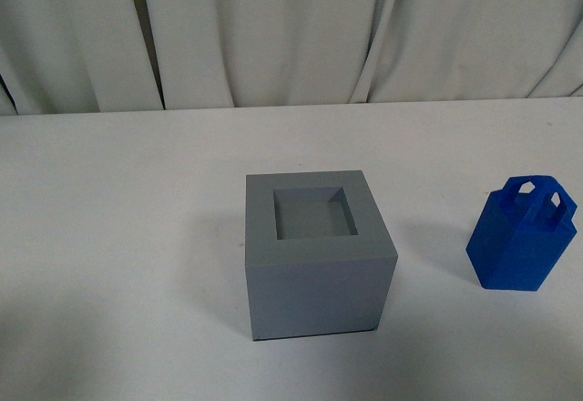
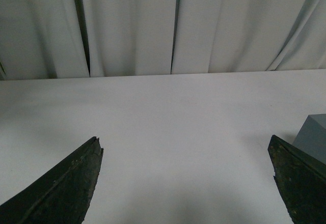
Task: Insert blue part into gray base
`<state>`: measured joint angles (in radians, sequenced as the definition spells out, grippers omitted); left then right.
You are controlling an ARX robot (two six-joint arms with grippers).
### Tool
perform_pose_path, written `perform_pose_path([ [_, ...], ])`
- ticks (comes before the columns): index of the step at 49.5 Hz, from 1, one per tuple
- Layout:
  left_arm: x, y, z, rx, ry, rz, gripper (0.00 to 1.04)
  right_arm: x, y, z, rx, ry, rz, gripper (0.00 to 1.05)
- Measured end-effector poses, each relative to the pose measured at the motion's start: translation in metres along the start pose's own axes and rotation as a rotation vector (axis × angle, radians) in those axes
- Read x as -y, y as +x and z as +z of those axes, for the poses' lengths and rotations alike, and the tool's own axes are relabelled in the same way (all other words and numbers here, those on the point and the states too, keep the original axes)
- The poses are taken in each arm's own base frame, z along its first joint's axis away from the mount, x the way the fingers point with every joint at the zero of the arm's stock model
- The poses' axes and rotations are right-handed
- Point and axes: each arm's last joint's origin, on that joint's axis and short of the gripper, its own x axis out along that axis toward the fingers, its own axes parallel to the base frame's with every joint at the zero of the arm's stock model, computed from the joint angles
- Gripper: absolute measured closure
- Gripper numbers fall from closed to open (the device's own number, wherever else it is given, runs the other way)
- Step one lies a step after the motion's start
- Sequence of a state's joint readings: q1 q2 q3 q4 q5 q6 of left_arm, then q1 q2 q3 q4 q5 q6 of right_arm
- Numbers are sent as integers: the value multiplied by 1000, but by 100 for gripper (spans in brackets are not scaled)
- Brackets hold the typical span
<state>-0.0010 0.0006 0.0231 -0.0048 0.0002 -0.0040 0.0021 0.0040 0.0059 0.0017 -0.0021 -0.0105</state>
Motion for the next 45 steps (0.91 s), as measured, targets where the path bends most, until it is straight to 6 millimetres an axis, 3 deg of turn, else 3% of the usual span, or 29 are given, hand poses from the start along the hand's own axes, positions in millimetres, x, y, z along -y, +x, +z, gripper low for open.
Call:
perform_pose_path([
  [45, 0, 0, 0, 0, 0, 0, 6, 0, 0, 0, 0, 0, 0, 7],
])
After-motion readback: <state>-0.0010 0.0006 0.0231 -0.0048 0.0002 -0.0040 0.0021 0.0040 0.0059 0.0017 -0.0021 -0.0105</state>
